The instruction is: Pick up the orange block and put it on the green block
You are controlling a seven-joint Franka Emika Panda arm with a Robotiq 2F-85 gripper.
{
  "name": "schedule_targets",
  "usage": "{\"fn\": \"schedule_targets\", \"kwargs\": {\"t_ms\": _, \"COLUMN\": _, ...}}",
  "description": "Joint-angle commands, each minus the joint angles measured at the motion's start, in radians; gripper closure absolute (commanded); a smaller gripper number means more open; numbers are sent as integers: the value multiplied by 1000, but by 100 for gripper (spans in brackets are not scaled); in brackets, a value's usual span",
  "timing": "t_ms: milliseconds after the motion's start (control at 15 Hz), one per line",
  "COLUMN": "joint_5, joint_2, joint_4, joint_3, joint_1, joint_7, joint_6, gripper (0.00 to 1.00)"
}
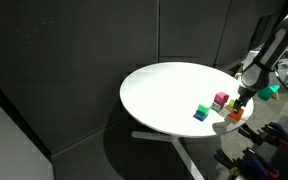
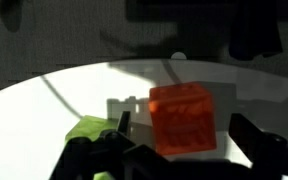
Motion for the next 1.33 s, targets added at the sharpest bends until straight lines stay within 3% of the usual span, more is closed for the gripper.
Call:
{"fn": "schedule_targets", "kwargs": {"t_ms": 0, "joint_5": -21, "joint_2": 27, "joint_4": 31, "joint_3": 15, "joint_1": -28, "joint_7": -5, "joint_6": 6, "gripper": 0}}
{"fn": "schedule_targets", "kwargs": {"t_ms": 333, "joint_5": -25, "joint_2": 44, "joint_4": 46, "joint_3": 14, "joint_1": -35, "joint_7": -9, "joint_6": 3, "gripper": 0}}
{"fn": "schedule_targets", "kwargs": {"t_ms": 400, "joint_5": -25, "joint_2": 46, "joint_4": 48, "joint_3": 14, "joint_1": -37, "joint_7": -10, "joint_6": 1, "gripper": 9}}
{"fn": "schedule_targets", "kwargs": {"t_ms": 467, "joint_5": -25, "joint_2": 48, "joint_4": 49, "joint_3": 15, "joint_1": -40, "joint_7": -11, "joint_6": -2, "gripper": 27}}
{"fn": "schedule_targets", "kwargs": {"t_ms": 800, "joint_5": -29, "joint_2": 57, "joint_4": 57, "joint_3": 6, "joint_1": -39, "joint_7": -5, "joint_6": -15, "gripper": 67}}
{"fn": "schedule_targets", "kwargs": {"t_ms": 1267, "joint_5": -43, "joint_2": -21, "joint_4": 7, "joint_3": -23, "joint_1": -13, "joint_7": 4, "joint_6": -64, "gripper": 70}}
